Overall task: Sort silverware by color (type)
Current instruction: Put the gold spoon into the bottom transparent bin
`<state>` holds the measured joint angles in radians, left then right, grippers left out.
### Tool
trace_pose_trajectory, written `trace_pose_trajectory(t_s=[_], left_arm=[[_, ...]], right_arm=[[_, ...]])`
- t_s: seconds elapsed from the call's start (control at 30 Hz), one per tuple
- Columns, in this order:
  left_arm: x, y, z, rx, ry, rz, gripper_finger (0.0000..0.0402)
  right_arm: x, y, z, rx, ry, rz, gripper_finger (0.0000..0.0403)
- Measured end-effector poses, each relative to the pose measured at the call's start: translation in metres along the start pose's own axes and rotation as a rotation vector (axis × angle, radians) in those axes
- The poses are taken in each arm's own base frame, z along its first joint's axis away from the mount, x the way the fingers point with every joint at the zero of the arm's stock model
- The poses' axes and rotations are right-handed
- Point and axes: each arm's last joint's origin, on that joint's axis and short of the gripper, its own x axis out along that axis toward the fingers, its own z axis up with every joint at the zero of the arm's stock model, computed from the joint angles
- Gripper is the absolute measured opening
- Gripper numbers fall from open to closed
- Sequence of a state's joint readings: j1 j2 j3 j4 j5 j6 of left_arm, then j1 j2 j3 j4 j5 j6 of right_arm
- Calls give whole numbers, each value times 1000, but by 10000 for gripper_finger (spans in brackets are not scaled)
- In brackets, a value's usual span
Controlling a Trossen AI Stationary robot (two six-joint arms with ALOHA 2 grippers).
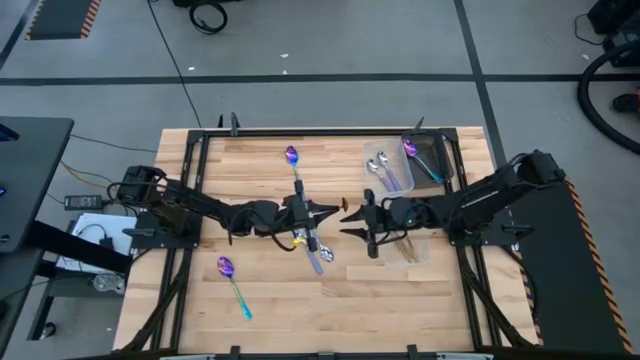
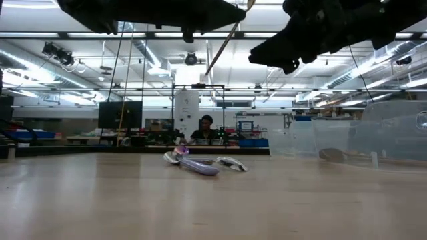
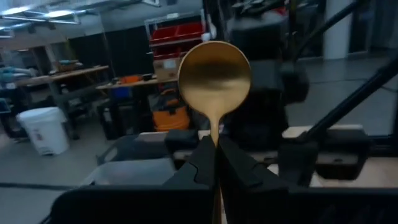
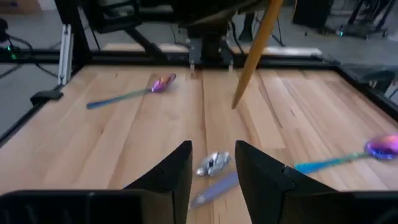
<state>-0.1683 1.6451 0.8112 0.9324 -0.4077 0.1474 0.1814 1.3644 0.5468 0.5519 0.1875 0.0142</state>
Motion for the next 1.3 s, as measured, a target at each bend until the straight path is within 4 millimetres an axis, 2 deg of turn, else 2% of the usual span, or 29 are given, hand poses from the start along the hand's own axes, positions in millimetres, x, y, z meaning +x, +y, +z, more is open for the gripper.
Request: trace_pose_trajectory(t_s=[0.13, 0.33, 0.5, 1.07, 1.3], left_arm=[[2, -2, -1, -49, -26, -55, 11], [6, -11, -18, -71, -45, -68, 11], [9, -13, -24, -90, -88, -63, 11], [11, -17, -33, -107, -147, -104, 11], [12, -18, -33, -76, -155, -158, 11]], right_arm=[[4, -2, -4, -6, 6, 10, 161], [7, -1, -7, 2, 18, 38, 214], [7, -2, -6, 4, 10, 36, 233], [6, -2, 7, -68, -118, 35, 188], [6, -3, 8, -72, -135, 57, 147]])
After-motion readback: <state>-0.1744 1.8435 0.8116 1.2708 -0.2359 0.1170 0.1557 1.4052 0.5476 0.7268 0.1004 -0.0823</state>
